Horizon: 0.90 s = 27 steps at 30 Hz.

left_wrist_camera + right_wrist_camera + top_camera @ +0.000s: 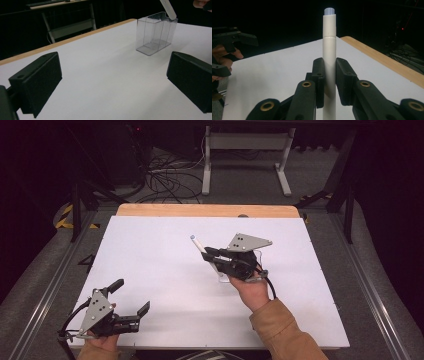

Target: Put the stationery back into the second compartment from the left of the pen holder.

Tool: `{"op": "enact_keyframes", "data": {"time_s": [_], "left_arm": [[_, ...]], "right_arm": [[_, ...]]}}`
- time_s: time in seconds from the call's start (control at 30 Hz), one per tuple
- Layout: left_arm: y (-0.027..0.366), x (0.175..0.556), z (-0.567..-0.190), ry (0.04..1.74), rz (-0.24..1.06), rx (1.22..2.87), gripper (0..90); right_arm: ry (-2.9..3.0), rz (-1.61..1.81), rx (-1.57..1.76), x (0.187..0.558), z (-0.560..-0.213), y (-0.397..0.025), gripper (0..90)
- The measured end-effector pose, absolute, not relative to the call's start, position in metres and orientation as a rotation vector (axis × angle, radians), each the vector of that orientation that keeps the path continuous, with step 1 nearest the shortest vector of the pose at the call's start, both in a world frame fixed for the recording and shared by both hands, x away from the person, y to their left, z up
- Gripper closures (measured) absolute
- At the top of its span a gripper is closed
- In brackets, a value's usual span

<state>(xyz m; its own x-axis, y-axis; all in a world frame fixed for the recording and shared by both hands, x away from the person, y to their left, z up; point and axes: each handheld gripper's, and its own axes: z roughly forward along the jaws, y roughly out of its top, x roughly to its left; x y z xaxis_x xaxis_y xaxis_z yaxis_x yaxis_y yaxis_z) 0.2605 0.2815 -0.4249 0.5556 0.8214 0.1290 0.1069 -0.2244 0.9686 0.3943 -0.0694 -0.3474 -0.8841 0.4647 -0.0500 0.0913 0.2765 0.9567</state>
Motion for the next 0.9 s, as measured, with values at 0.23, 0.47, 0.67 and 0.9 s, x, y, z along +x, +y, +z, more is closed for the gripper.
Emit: {"op": "enact_keyframes", "data": {"time_s": [0.23, 0.47, 0.67, 0.9], "left_arm": [[0.281, 0.261, -0.425, 0.786, 0.807, 1.685, 0.6], [0.281, 0.26, -0.425, 0.785, 0.808, 1.686, 0.6], [0.281, 0.261, -0.425, 0.786, 0.808, 1.685, 0.6], [0.281, 0.261, -0.425, 0.789, 0.803, 1.683, 0.6]], "right_arm": [[2.169, 1.701, 0.51, 0.395, -0.345, -0.084, 78.6], [2.116, 1.747, 0.526, 0.395, -0.346, -0.096, 78.6], [2.072, 1.74, 0.533, 0.397, -0.346, -0.107, 78.6], [2.045, 1.74, 0.553, 0.401, -0.348, -0.12, 78.6]]}}
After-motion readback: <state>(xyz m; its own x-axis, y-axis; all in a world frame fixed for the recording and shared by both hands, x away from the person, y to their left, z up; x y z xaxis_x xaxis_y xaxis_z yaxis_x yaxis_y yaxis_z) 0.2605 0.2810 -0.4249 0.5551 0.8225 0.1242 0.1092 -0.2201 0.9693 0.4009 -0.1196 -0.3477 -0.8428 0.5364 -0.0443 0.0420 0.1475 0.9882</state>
